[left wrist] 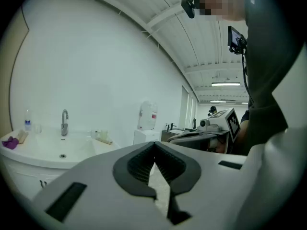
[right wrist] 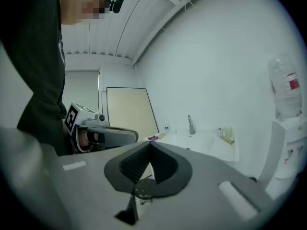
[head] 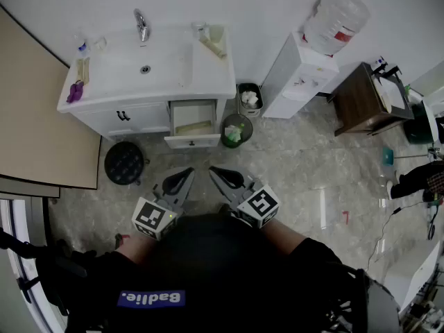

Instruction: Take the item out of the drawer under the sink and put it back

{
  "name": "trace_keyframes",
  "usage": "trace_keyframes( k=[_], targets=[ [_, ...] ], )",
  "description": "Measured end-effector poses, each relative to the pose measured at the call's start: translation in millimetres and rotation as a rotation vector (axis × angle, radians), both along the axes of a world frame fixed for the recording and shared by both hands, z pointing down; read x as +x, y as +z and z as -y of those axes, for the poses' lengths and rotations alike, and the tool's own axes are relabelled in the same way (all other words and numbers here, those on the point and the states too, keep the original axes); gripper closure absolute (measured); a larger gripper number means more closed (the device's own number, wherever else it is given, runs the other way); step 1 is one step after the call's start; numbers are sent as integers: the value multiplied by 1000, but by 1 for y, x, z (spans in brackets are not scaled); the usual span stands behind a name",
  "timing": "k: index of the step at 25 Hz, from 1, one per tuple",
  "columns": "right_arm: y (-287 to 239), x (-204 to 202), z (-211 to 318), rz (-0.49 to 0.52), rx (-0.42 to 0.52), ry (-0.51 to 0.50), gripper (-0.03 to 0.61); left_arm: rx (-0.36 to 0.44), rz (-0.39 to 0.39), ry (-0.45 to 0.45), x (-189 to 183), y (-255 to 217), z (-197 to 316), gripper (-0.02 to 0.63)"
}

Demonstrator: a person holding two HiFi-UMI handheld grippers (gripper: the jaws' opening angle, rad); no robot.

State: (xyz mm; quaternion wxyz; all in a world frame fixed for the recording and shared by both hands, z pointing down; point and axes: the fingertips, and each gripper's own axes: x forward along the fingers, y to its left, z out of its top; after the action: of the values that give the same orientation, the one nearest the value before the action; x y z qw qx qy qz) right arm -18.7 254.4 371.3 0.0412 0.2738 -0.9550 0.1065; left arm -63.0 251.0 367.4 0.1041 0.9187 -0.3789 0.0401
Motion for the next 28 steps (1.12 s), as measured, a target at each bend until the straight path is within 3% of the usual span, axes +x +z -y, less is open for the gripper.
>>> trace_keyframes(
  k=[17, 28],
  targets=[
    [3, -2, -4, 24, -7, -20, 577, -18, 25, -8, 2, 0, -6, 606],
    [25, 24, 23, 13, -29, -78, 577, -13, 38, -135, 16, 13, 15, 606]
  ],
)
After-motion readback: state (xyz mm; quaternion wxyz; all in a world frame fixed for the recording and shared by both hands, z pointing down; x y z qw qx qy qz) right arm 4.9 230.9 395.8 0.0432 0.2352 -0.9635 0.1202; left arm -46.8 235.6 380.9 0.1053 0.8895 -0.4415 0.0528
